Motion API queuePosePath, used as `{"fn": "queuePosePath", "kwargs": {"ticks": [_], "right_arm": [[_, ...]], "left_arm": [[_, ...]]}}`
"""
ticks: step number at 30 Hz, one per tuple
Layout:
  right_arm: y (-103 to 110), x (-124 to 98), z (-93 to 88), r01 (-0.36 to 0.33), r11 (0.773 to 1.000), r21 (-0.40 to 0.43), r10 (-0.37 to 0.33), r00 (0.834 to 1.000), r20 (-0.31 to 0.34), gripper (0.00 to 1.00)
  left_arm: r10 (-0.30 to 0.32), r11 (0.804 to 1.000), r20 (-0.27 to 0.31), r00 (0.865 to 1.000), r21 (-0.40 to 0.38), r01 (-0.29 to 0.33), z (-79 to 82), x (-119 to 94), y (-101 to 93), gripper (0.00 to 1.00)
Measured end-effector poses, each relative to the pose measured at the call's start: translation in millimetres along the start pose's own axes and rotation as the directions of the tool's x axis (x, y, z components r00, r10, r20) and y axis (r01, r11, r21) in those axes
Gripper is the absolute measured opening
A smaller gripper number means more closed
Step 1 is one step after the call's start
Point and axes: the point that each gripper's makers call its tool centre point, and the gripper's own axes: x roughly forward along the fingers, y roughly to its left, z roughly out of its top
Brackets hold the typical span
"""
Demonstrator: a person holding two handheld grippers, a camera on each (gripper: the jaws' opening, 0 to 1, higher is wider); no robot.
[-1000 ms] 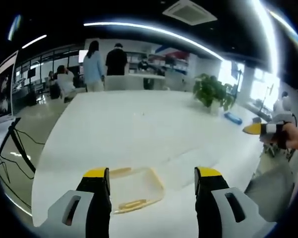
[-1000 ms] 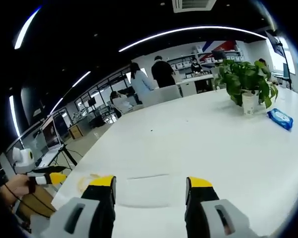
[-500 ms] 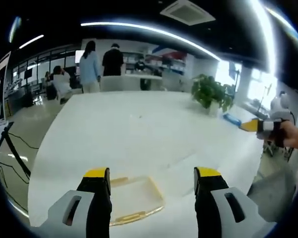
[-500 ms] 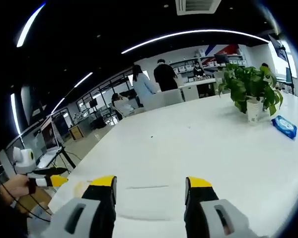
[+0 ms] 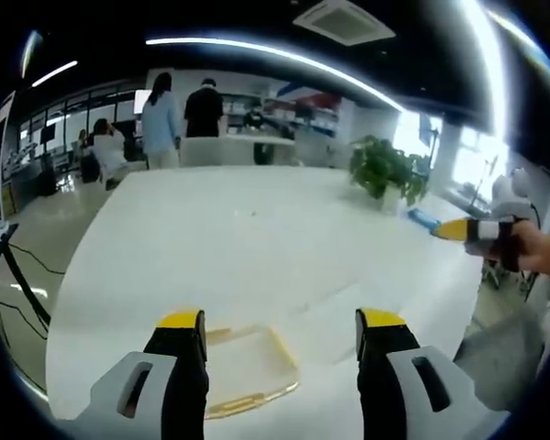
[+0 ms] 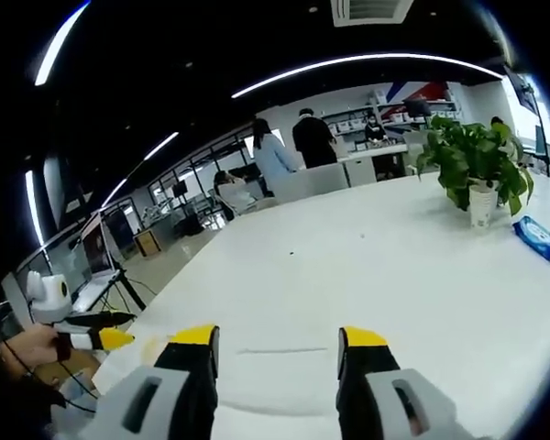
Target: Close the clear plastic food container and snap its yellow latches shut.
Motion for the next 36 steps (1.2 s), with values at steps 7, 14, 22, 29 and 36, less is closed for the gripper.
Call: {"fn": "queuePosePath", "kwargs": {"ticks": [7, 14, 22, 29, 36], "right_arm": [[6.9, 5.2, -6.7, -0.026, 1.000, -0.003, 0.026, 0.999, -0.040, 0.49], [13.3, 10.0, -12.3, -0.040, 0.999, -0.021, 0.038, 0.997, -0.068, 0.46], [29.2, 20.7, -19.9, -0.077, 0.997, -0.028, 0.074, 0.993, -0.097, 0.44], [38.2, 26.8, -26.0, -0.100, 0.994, -0.032, 0.095, 0.988, -0.122, 0.43], [44.1, 30.1, -28.4, -0.113, 0.993, -0.036, 0.107, 0.985, -0.134, 0.43]], "left_arm": [[0.007, 1.000, -0.013, 1.000, 0.005, -0.007, -3.3, 0.7, 5.2, 0.63], [0.020, 1.000, -0.014, 1.000, -0.002, -0.020, -6.4, -2.1, 15.2, 0.62], [0.029, 0.999, -0.021, 0.999, -0.016, -0.030, -10.6, -5.8, 21.8, 0.61], [0.043, 0.999, -0.022, 0.999, -0.028, -0.044, -13.2, -7.7, 29.2, 0.60], [0.055, 0.998, -0.029, 0.998, -0.038, -0.056, -17.3, -10.8, 34.4, 0.60]]}}
